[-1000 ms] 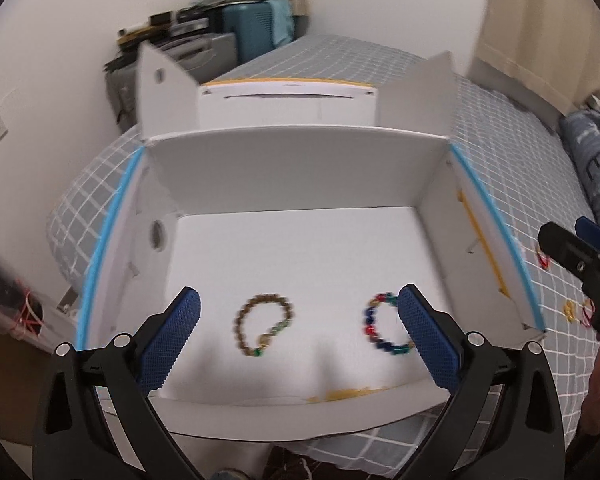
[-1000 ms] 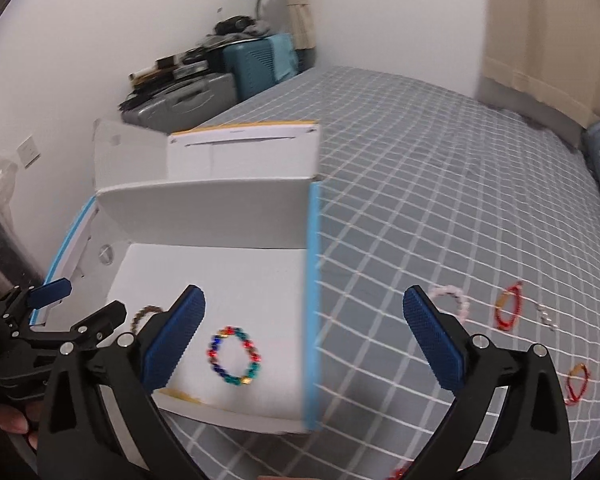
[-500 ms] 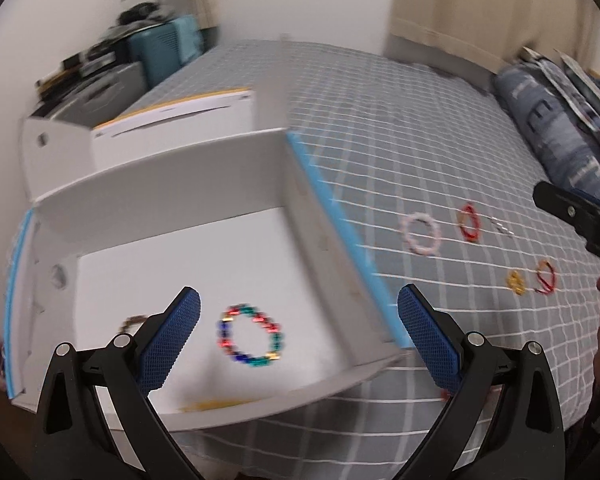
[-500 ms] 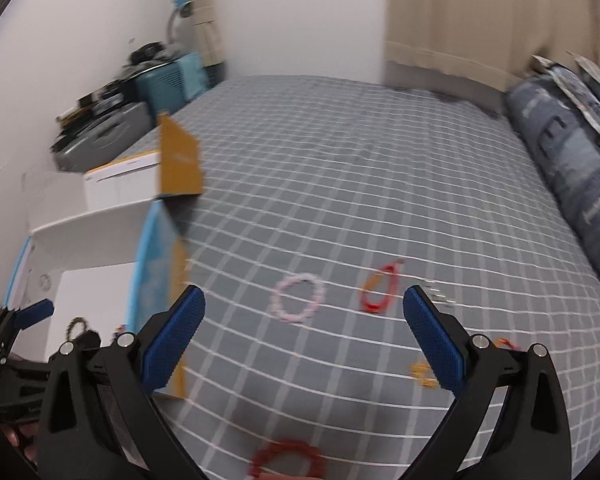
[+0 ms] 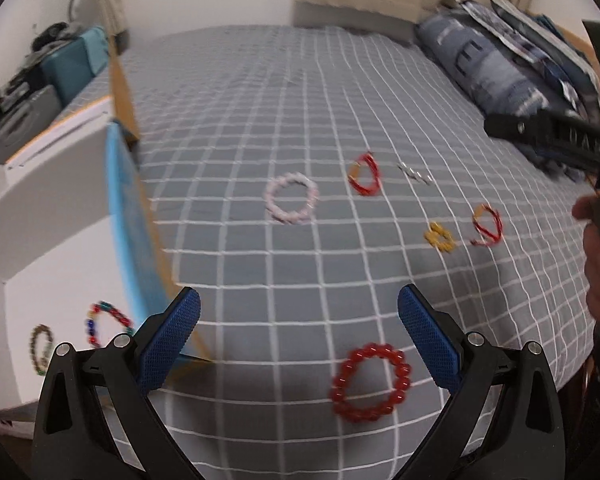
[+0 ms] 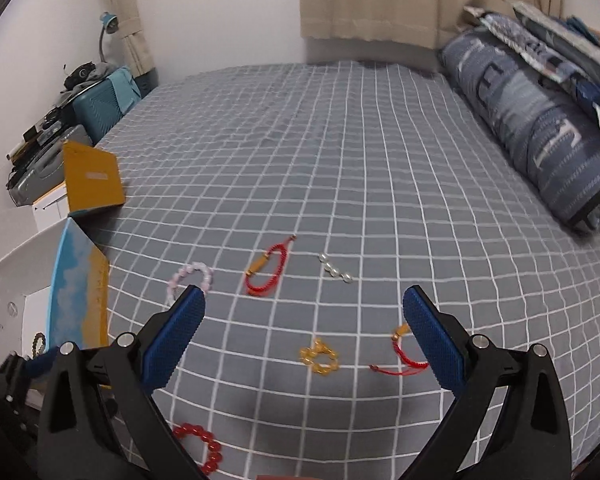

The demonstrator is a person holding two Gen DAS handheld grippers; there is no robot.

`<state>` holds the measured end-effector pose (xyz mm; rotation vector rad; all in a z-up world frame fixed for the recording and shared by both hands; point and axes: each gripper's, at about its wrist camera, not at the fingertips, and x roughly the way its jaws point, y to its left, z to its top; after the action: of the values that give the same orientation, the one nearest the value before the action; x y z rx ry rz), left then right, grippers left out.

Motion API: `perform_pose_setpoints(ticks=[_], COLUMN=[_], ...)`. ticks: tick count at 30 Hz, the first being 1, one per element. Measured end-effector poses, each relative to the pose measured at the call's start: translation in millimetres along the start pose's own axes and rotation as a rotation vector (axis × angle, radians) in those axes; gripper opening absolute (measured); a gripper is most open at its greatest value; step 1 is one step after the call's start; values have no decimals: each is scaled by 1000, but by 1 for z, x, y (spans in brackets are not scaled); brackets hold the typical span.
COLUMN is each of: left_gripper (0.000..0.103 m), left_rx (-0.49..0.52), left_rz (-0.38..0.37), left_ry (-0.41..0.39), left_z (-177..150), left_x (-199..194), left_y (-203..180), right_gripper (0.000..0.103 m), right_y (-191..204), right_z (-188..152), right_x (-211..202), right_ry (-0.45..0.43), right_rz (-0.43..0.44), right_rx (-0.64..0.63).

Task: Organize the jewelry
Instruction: 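Withdraw both tools from the box back toward the remaining bracelets, then grasp the red cord bracelet with the right tool while the left tool grasps the red bead bracelet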

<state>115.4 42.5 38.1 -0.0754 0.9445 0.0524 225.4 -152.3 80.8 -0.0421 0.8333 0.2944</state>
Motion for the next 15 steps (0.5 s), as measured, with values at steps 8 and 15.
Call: perform_pose_setpoints(ticks=[8, 15], left_gripper=[97, 97], left_rx=[7, 16], left_rz=[-41, -52], left_ry=[67, 105], left_z=[-21, -41], left_x=[33, 55], left_y=[-12, -14], right_gripper=[95, 88], right_y=[-44, -78], right_z=[-15, -33], right_x=[31, 69], right_ry=[53, 131], right_rz=[-54, -101], right_rx=[26, 53])
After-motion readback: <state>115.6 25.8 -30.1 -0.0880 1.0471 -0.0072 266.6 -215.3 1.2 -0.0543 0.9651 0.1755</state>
